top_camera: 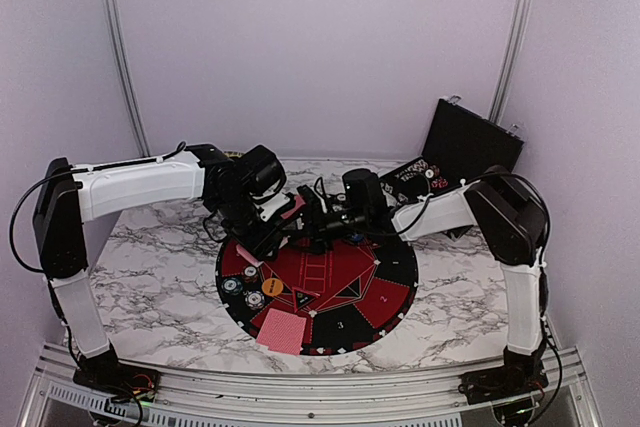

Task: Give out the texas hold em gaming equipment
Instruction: Pick up the poker card from the face-down deck piles.

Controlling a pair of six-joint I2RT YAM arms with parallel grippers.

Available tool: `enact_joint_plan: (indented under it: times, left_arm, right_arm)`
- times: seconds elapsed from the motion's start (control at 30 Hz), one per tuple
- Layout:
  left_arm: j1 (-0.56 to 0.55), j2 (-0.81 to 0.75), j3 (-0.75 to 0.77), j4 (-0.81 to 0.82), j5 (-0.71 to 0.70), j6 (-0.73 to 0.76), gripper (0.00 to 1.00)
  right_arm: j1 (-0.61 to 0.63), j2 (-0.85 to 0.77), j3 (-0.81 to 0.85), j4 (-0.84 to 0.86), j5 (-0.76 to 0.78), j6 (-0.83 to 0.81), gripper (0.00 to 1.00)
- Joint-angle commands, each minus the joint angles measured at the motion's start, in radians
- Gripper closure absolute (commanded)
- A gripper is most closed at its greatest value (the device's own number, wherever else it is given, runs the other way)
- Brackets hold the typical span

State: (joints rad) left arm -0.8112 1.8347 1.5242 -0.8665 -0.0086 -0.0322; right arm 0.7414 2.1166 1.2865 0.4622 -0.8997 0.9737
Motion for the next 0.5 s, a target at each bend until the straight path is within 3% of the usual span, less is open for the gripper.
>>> enact_joint_plan:
  times: [0.0, 0.47]
  left_arm:
    - [-0.003, 0.005, 0.03, -0.014, 0.004, 0.017, 0.74]
    - [-0.003, -0.01, 0.024, -0.016, -0.004, 0.018, 0.74]
  right_arm:
    - [0.023, 0.047, 0.065, 0.039, -0.011, 0.025, 0.28]
    - [0.026, 0.086, 0.083, -0.013, 0.028, -0.008, 0.4]
